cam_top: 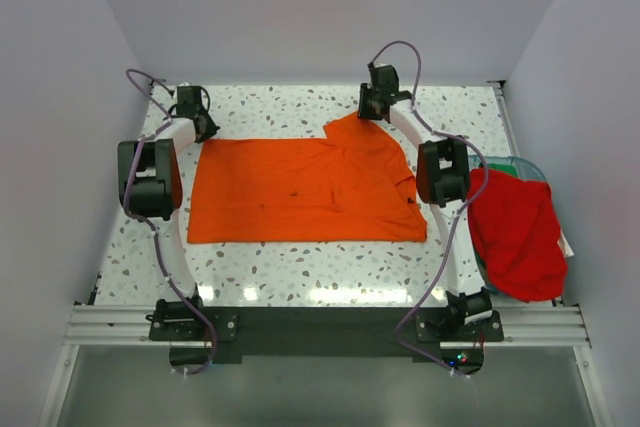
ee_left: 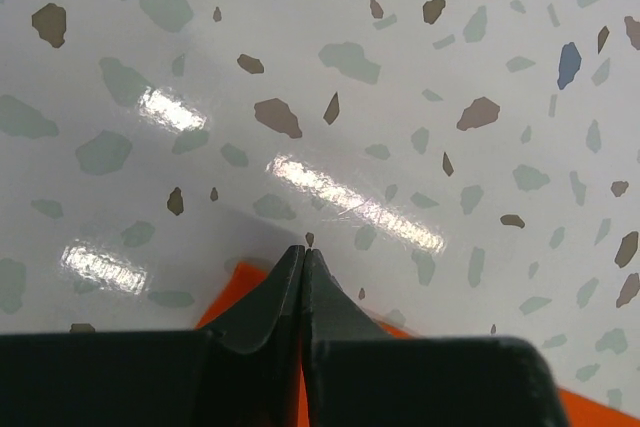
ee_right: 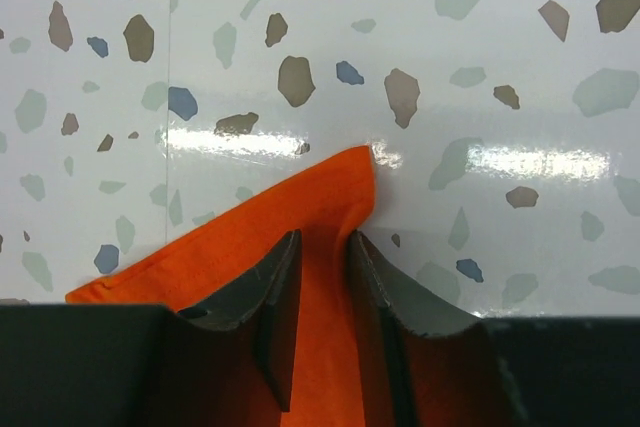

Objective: Fold and stack the t-shirts
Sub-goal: Fold the tshirt

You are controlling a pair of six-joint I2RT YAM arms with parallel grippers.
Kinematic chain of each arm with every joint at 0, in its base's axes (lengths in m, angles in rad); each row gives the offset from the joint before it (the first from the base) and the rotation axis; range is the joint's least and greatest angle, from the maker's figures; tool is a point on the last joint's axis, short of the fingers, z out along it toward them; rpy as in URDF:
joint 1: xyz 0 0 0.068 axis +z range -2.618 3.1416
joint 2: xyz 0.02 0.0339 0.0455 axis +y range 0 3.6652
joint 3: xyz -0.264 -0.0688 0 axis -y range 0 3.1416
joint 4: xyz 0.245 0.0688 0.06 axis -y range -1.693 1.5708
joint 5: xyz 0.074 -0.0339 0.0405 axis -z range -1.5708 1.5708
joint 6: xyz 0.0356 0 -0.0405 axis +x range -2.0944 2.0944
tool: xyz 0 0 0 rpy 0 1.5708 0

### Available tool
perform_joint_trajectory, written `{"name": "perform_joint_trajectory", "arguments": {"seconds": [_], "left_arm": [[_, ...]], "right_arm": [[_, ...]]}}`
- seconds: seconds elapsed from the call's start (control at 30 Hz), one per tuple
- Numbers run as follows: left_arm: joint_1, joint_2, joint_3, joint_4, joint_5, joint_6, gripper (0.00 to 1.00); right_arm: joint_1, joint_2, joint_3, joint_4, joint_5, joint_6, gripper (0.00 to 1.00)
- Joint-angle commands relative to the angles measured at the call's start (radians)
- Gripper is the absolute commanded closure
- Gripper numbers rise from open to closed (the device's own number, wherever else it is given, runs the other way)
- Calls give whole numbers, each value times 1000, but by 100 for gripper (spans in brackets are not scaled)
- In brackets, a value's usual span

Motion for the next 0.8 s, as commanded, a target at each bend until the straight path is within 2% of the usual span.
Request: {"name": "perform_joint_trajectory", "arguments": {"seconds": [0.0, 0.17, 0.3, 0.33, 0.4, 0.77], "left_arm": [[3, -32, -3, 55, 14, 28, 95], [1, -39, -4, 48, -3, 27, 94], [1, -55, -4, 17, -55, 24, 81], [1, -55, -1, 5, -69, 22, 75], [1, -57, 6, -20, -101, 22, 69], [1, -48, 3, -72, -118, 25, 58]], "right_arm": [[-1, 33, 14, -56, 26, -10, 71], [-1, 22, 17, -54, 16, -10, 84], [-2, -22, -4, -36, 19, -7, 96], [-2, -33, -18, -28, 19, -7, 98], [-2, -74, -35, -7, 19, -4, 99], [-5, -191, -98, 21, 32, -13, 100]]}}
